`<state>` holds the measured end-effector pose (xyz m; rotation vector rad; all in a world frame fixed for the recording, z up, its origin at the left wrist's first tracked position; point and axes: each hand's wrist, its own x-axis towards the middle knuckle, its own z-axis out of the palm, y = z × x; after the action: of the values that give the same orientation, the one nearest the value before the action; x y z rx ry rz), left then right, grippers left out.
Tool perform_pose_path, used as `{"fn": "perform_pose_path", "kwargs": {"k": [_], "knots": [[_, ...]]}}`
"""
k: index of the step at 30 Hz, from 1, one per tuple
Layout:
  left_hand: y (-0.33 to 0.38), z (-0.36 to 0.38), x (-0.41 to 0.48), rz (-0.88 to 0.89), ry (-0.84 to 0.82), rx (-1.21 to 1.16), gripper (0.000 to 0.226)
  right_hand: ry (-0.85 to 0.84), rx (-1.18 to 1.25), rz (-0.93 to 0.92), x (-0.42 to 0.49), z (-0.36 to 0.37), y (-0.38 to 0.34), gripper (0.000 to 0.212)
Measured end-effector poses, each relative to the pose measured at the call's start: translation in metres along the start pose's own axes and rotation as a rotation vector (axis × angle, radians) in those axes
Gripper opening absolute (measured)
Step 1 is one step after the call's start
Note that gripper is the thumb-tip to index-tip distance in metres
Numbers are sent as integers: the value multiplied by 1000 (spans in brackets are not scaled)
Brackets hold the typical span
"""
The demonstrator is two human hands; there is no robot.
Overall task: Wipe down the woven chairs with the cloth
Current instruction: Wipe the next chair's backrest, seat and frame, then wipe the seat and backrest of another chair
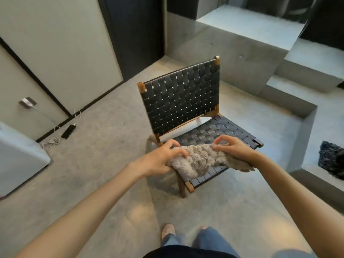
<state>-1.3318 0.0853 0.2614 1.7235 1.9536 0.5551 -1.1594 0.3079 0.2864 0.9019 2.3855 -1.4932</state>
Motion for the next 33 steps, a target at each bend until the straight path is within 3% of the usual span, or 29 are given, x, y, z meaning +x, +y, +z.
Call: {"fn": "perform_pose_path", "kwargs": {"k": [3,6,8,14,18,23,27,33], "knots": [[-2,-2,29,-3,9,-265,30,47,51,54,7,-12,15,10],[4,0,58,-197,29,-457,8,23,-43,53,14,-23,32,13],[9,6,80,-343,59,-573,20,-9,-113,1,22,-29,42,21],[18,35,153,-612,104,-698,37,-136,219,-136,51,-49,62,34],[24,50,190,-817,189,-907,52,-26,57,-159,81,-78,97,16],[34,57,224,-808,245,-769,55,-21,-37,-194,111,-121,113,11],[39,65,240,-718,254,-671,73,-95,-87,-247,132,-141,103,16],[36,69,257,-785,479,-618,25,-199,-146,-241,149,-155,96,15]]}}
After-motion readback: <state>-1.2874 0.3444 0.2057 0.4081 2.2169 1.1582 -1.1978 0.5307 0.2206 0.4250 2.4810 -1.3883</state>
